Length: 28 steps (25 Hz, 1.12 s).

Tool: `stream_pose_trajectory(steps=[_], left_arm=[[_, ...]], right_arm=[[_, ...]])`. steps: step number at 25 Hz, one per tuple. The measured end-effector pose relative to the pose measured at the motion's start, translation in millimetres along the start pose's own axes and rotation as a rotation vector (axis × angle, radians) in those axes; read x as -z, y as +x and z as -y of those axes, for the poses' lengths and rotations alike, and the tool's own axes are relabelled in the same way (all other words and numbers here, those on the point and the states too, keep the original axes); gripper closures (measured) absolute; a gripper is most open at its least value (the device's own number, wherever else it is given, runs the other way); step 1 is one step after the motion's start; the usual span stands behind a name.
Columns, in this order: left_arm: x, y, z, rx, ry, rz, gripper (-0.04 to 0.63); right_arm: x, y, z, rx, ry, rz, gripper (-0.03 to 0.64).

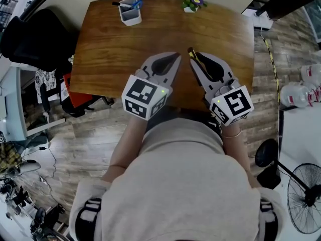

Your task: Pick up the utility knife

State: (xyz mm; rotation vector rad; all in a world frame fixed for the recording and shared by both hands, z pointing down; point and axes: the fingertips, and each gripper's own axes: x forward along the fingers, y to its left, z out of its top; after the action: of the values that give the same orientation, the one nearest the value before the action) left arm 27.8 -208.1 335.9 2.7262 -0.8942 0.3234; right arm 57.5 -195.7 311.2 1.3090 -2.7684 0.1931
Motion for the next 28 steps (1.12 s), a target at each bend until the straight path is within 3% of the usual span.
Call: stream_pose_trajectory(steps=[28], left_arm=[[4.8, 8.6, -1.8, -0.007, -0.045, 0.004, 0.582]], right_arm=[[9.3, -0.5, 11.5, 0.01, 0.024, -0.014, 0.54]])
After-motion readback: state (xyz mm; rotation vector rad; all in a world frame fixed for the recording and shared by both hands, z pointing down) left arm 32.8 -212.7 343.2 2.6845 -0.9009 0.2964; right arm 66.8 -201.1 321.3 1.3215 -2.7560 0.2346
